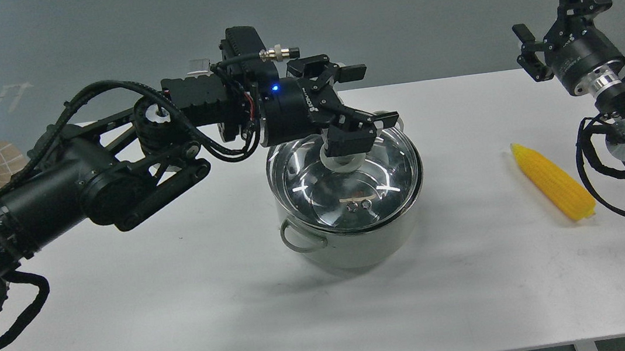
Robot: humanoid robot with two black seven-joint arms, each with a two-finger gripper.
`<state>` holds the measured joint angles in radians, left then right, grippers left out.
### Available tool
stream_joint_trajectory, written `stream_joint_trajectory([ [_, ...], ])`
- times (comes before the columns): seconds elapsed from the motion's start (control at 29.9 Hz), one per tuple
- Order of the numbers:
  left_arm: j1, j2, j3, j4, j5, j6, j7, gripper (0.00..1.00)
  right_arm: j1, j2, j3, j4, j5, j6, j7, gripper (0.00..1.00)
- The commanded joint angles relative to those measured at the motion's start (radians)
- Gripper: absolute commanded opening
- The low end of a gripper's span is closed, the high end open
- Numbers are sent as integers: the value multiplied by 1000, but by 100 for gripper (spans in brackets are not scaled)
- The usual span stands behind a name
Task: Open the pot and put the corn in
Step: 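Reach the left gripper over the pot and grasp the lid's brass knob, then lift the glass lid off the pot with the left gripper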
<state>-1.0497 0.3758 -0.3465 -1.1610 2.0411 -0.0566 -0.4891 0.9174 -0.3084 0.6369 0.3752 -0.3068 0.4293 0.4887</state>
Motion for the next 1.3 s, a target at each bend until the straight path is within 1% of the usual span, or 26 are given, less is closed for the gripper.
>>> stream_joint_trajectory([
  [0.0, 43, 5, 12, 6, 103, 6, 0, 98, -3, 2, 0, 2, 0, 0, 0, 100],
  [0.07, 56, 2, 14, 7, 123, 6, 0, 98, -6, 2, 0, 2, 0, 0, 0, 100],
  [0.17, 79, -15, 12, 53, 134, 9, 0, 98, -11, 6, 0, 7, 0, 0, 0, 100],
  [0.33, 83, -15, 12, 73, 131, 14, 0, 96, -14, 6, 1, 7, 0, 0, 0, 100],
  [0.4, 83, -17, 9, 81, 120, 14, 0, 94, -14, 6, 1, 7, 0, 0, 0, 100],
  [0.47, 83, -21, 6, 84, 108, 14, 0, 89, -15, 8, 0, 8, 0, 0, 0, 100],
  [0.5, 85, -21, 9, 86, 106, 14, 0, 86, -15, 8, 1, 8, 0, 0, 0, 100],
  [0.57, 86, -21, 12, 92, 105, 14, 0, 76, -15, 8, 1, 10, 0, 0, 0, 100],
  [0.6, 91, -20, 12, 92, 105, 14, 0, 74, -15, 8, 1, 10, 0, 0, 0, 100],
  [0.9, 103, -20, 3, 90, 99, 14, 0, 73, -15, 8, 0, 11, 0, 0, 0, 100],
  [0.97, 103, -18, 1, 90, 99, 14, 0, 54, -15, 6, 1, 13, 0, 2, 0, 100],
  [1.0, 102, -17, 0, 89, 99, 14, 0, 36, -15, 6, 1, 14, 0, 0, 0, 100],
  [1.04, 102, -15, -2, 86, 99, 14, 0, 30, -15, 8, 1, 14, 0, 0, 0, 100],
  [1.1, 102, -12, -2, 83, 99, 14, 0, 26, -15, 8, 1, 14, 0, 2, 0, 100],
  [1.14, 102, -8, -2, 80, 99, 14, 0, 14, -15, 8, 1, 14, 0, 0, 0, 100],
  [1.2, 100, -5, -5, 73, 96, 14, 0, 3, -15, 8, 1, 16, 0, 0, 0, 100],
  [1.27, 97, -3, -6, 55, 76, 14, 0, 3, -15, 8, 1, 16, 0, 0, 0, 100],
])
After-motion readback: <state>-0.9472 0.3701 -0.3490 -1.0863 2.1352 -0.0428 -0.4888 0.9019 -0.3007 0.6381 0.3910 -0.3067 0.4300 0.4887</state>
